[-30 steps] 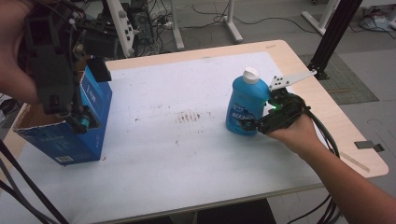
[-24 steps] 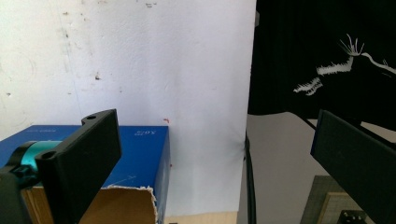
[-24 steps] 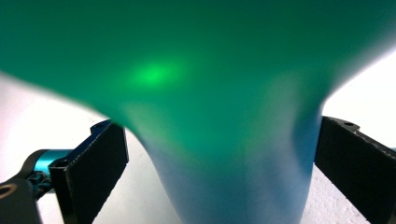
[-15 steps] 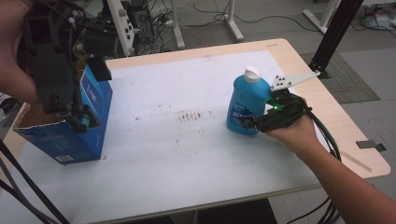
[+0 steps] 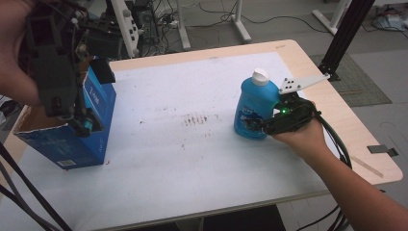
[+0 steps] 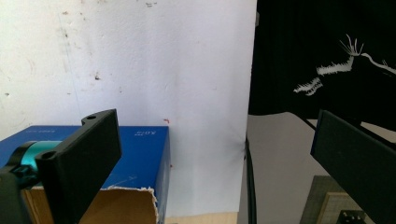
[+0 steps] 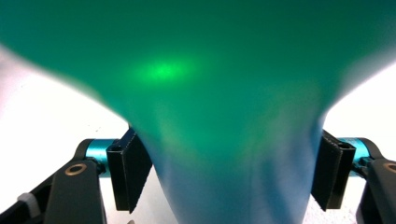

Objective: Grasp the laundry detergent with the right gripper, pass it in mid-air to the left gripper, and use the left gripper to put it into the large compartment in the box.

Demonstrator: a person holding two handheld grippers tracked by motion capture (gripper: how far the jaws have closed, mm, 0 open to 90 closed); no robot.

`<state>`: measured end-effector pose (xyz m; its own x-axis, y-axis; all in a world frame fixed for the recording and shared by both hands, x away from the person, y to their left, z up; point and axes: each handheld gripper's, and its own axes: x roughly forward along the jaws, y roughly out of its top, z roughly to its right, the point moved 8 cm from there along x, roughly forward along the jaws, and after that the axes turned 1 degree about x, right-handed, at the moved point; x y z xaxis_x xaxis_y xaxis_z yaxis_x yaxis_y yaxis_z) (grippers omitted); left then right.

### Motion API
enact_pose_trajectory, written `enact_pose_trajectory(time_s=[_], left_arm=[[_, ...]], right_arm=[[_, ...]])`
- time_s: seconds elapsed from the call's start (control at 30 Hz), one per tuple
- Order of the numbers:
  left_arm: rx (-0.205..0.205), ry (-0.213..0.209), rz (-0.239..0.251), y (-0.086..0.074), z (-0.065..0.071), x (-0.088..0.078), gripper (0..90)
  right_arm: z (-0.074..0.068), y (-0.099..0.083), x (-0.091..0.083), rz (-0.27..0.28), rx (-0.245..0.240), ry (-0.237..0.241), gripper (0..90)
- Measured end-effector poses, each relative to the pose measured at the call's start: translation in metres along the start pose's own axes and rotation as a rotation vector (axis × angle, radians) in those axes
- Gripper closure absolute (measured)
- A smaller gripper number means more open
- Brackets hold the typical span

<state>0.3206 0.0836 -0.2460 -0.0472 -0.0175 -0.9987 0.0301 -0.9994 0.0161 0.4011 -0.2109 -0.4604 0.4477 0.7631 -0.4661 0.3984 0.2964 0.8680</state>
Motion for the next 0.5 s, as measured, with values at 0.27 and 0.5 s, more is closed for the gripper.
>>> enact_pose_trajectory(time_s=[0.27, 0.5], left_arm=[[0.0, 0.0, -0.001, -0.0003, -0.0008, 0.0, 1.8], [-0.002, -0.002, -0.006, 0.0011, 0.0, 0.0004, 1.8]], right_arm=[[0.0007, 0.0012, -0.0016, 0.009, -0.006, -0.005, 30.2], [-0.0008, 0.0006, -0.0012, 0.004, -0.014, 0.003, 34.2]])
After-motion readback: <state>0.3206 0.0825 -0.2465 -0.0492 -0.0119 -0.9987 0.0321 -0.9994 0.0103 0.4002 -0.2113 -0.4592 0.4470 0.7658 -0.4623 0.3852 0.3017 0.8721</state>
